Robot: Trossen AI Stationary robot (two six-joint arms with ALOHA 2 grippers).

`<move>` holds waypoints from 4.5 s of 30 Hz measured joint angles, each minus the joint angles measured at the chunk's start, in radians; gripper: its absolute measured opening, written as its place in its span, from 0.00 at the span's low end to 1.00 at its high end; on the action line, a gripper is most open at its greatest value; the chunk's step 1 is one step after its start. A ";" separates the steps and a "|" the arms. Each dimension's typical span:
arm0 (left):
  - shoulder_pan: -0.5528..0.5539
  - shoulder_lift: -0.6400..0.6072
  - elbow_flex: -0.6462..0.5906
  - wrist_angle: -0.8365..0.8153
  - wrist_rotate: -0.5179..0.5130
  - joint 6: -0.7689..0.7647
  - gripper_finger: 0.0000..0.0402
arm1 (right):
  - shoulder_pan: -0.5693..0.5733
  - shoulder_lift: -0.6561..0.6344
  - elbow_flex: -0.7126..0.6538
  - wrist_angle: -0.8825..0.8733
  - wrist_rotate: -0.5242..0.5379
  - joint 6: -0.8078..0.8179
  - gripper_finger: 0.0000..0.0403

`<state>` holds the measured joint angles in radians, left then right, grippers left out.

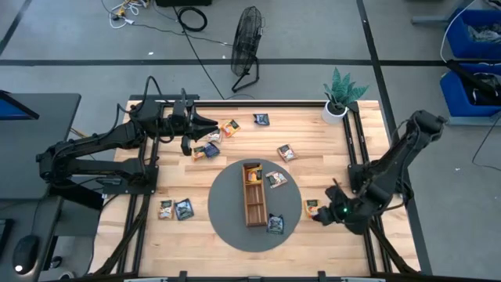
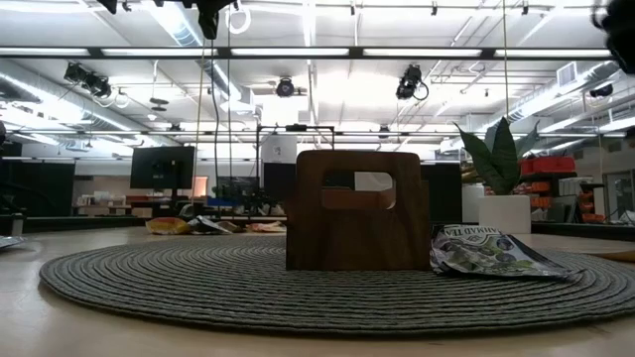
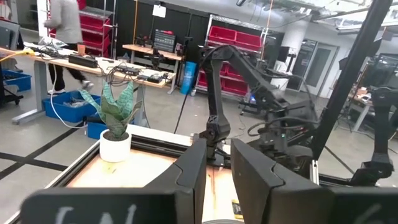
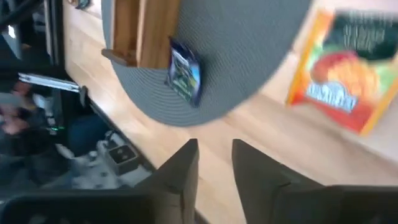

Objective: Pick & Place Tea
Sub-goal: Put the orange tea bag into the top section of the wooden organizer

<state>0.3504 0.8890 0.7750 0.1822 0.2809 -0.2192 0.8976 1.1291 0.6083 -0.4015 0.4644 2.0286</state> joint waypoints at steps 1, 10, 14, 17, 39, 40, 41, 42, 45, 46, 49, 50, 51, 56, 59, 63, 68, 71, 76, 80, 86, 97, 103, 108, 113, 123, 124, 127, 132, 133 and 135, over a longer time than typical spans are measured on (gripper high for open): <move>0.000 0.000 0.000 0.000 0.000 -0.002 0.19 | 0.016 -0.007 -0.021 0.016 0.003 0.044 0.29; 0.000 0.000 0.000 0.001 -0.008 -0.053 0.19 | 0.104 -0.013 -0.124 0.072 -0.045 0.241 0.52; 0.000 0.000 0.000 0.005 -0.010 -0.060 0.19 | 0.108 -0.013 -0.127 0.022 -0.012 0.240 0.55; 0.000 0.000 0.000 0.004 -0.011 -0.065 0.19 | 0.108 -0.012 -0.127 -0.032 -0.011 0.240 0.55; 0.000 0.000 0.000 0.009 -0.052 -0.085 0.19 | 0.102 0.106 -0.226 0.125 -0.033 0.230 0.52; 0.000 0.000 0.000 0.009 -0.052 -0.085 0.19 | 0.098 0.120 -0.226 0.135 -0.032 0.230 0.52; 0.000 0.000 0.000 0.009 -0.052 -0.085 0.19 | 0.094 0.132 -0.225 0.145 -0.029 0.229 0.52; 0.000 0.000 0.000 0.009 -0.052 -0.087 0.19 | 0.089 0.143 -0.225 0.157 -0.024 0.225 0.52; 0.000 0.000 0.000 0.009 -0.052 -0.108 0.19 | 0.076 0.166 -0.225 0.195 0.002 0.223 0.52; 0.000 0.000 0.000 0.009 -0.052 -0.111 0.19 | 0.072 0.171 -0.225 0.202 0.011 0.222 0.52; 0.000 0.000 0.000 0.009 -0.052 -0.111 0.19 | 0.058 0.179 -0.224 0.206 0.015 0.218 0.52; 0.000 0.000 0.000 0.008 -0.052 -0.111 0.19 | 0.055 0.182 -0.224 0.205 0.018 0.218 0.51; 0.000 0.000 0.000 0.008 -0.052 -0.111 0.19 | 0.053 0.183 -0.224 0.204 0.022 0.217 0.50; 0.000 0.000 0.000 0.008 -0.052 -0.110 0.19 | 0.052 0.186 -0.225 0.192 0.034 0.215 0.40; 0.000 0.000 0.000 0.007 -0.052 -0.111 0.19 | 0.047 0.186 -0.226 0.177 0.038 0.214 0.30; 0.000 0.000 0.000 0.007 -0.052 -0.111 0.19 | 0.038 0.187 -0.227 0.152 0.040 0.206 0.11; 0.000 0.001 0.000 0.006 -0.052 -0.110 0.19 | 0.018 0.187 -0.228 0.140 0.050 0.188 0.02; 0.000 0.001 0.000 0.006 -0.056 -0.110 0.19 | 0.017 0.187 -0.228 0.150 0.083 0.184 0.01; 0.000 0.001 0.000 0.004 -0.059 -0.109 0.19 | 0.016 0.187 -0.198 0.141 0.148 0.159 0.00; 0.000 0.001 0.000 0.000 -0.059 -0.110 0.19 | 0.012 0.186 -0.154 0.086 0.185 0.133 0.00; 0.000 0.001 0.000 0.000 -0.059 -0.110 0.19 | 0.011 0.186 -0.095 0.014 0.228 0.127 0.00; 0.000 0.001 0.000 0.000 -0.059 -0.111 0.19 | -0.041 0.186 0.027 -0.083 0.291 0.037 0.00; 0.000 0.001 0.000 0.000 -0.059 -0.111 0.19 | -0.107 0.186 0.090 -0.090 0.307 -0.106 0.00; -0.001 0.001 0.000 0.001 -0.059 -0.111 0.19 | -0.160 0.183 0.146 -0.094 0.348 -0.212 0.00; -0.001 0.001 0.000 0.015 -0.058 -0.162 0.19 | -0.217 0.183 0.212 -0.096 0.366 -0.340 0.00; -0.001 0.002 0.000 0.016 -0.037 -0.219 0.24 | -0.343 0.182 0.350 -0.098 0.378 -0.605 0.00; -0.001 0.002 0.000 0.015 -0.027 -0.220 0.26 | -0.352 0.182 0.363 -0.098 0.380 -0.630 0.00; -0.001 0.013 0.000 0.018 0.022 -0.272 0.36 | -0.382 0.182 0.406 -0.096 0.392 -0.707 0.00; -0.016 0.060 0.001 0.027 0.138 -0.301 0.51 | -0.430 0.182 0.477 -0.059 0.396 -0.863 0.00; -0.024 0.072 0.001 0.027 0.139 -0.309 0.53 | -0.438 0.182 0.489 -0.047 0.396 -0.898 0.00; -0.041 0.099 0.000 0.039 0.139 -0.315 0.55 | -0.458 0.182 0.512 -0.023 0.395 -0.956 0.00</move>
<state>0.3094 0.9884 0.7753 0.2217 0.4200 -0.5339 0.4393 1.3113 1.1202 -0.4242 0.8593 1.0722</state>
